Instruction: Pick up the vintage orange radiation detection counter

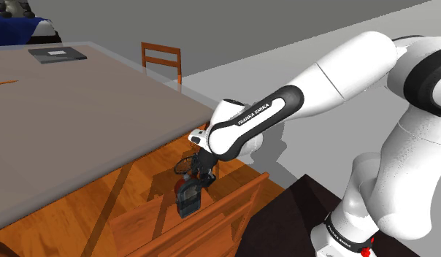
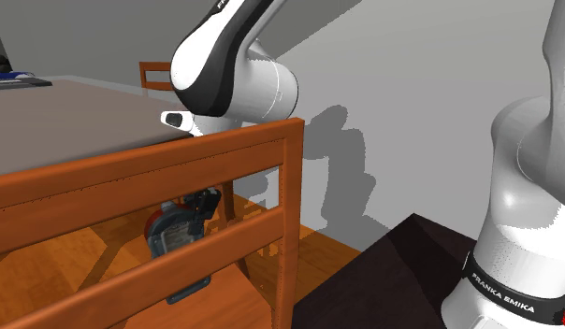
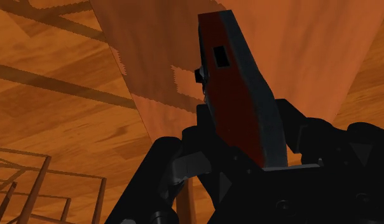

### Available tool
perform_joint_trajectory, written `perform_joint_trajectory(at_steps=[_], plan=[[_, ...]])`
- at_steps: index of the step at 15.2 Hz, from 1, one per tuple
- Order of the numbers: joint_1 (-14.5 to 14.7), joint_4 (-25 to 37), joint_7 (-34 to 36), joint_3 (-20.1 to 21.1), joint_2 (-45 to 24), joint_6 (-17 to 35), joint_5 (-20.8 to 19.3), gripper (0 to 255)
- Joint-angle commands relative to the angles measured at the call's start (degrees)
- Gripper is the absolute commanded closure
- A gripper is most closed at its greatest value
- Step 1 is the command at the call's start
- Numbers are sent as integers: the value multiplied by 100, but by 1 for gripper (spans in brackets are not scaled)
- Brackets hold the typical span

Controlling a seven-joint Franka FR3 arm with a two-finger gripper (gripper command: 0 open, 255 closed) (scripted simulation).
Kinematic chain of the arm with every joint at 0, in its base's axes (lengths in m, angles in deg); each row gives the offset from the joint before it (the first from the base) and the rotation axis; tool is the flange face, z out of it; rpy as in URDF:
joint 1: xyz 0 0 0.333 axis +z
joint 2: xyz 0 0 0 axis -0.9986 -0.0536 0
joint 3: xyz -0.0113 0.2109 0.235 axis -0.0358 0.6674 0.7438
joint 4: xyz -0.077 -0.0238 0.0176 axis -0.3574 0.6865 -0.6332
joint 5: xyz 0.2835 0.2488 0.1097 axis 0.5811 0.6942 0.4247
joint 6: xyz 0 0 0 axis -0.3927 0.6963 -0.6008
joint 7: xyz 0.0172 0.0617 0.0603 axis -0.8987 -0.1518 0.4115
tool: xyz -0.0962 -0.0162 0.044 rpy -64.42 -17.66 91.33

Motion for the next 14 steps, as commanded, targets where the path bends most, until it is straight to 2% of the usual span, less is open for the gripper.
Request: perform_joint_trajectory(at_steps=[1, 14], plan=[[1, -2, 67, -10, 62, -68, -69, 255], [-68, 199, 799, -85, 829, -965, -786, 255]])
